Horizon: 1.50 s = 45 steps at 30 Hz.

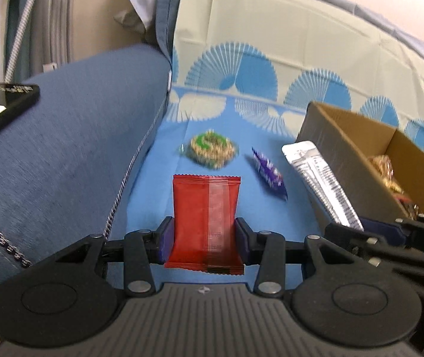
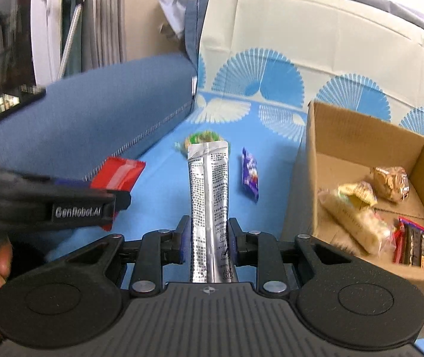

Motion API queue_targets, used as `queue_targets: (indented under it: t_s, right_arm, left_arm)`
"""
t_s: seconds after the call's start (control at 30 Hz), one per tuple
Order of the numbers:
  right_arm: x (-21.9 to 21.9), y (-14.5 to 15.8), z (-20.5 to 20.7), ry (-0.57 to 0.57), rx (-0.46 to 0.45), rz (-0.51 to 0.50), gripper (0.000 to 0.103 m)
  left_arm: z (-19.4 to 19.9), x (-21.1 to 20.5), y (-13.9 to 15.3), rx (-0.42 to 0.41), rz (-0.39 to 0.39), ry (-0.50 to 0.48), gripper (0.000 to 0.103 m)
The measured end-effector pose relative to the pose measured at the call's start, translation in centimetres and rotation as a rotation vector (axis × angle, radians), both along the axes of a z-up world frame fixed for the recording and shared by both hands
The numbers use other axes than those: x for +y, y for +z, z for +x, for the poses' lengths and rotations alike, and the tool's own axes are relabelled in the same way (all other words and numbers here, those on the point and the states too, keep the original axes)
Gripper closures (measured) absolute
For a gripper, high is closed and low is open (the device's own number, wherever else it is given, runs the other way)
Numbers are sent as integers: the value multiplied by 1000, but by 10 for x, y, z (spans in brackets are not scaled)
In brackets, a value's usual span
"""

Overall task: Organize snacks
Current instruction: 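Carry the red pack and silver foil bar toward the box, then open the right tool over the box while the left tool releases the red pack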

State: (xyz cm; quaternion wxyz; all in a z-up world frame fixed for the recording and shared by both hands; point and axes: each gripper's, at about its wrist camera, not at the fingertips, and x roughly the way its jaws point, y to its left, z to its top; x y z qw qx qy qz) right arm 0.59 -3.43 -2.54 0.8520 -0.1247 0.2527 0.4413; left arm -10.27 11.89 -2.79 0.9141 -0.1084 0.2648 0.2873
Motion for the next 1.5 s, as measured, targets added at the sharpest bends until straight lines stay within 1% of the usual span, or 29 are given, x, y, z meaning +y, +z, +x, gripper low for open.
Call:
queue_targets:
  t_s: [0.1,0.23,0.37,0.47,0.63,0.87,1.0,1.27,1.4,1.5]
  right_arm:
    - [-4,11,5,2,0,43,76]
    - [-10,24,9,11,-12,94,76]
    - [-15,37,15,23,-11,139,76]
    - [-21,45,21,20,-8,170,76]
    - [-37,53,40,-32,28,214,76]
    - [-63,61,70,-129,88,281,76]
    - [-73,58,83,-189,134,299,76]
    - [-88,60,95,-264,149,321,76]
    - [-98,61,100,-309,146,332,76]
    - [-107,62,106,-371,130,342,76]
  left_arm:
    - [-5,1,4,-22,-16,10,55]
    - [-7,5,4,-14,-57,11,55]
    - [-4,10,4,20,-101,25,55]
    - [0,11,3,65,-111,32,55]
    - [13,-1,5,133,-70,9,55]
    - [38,-21,21,144,-20,-26,55]
    - [52,-34,33,136,4,-47,55]
    - [81,-56,53,94,-11,-84,55]
    - [100,-68,67,37,-30,-94,55]
    - [119,-79,83,-14,-33,-113,55]
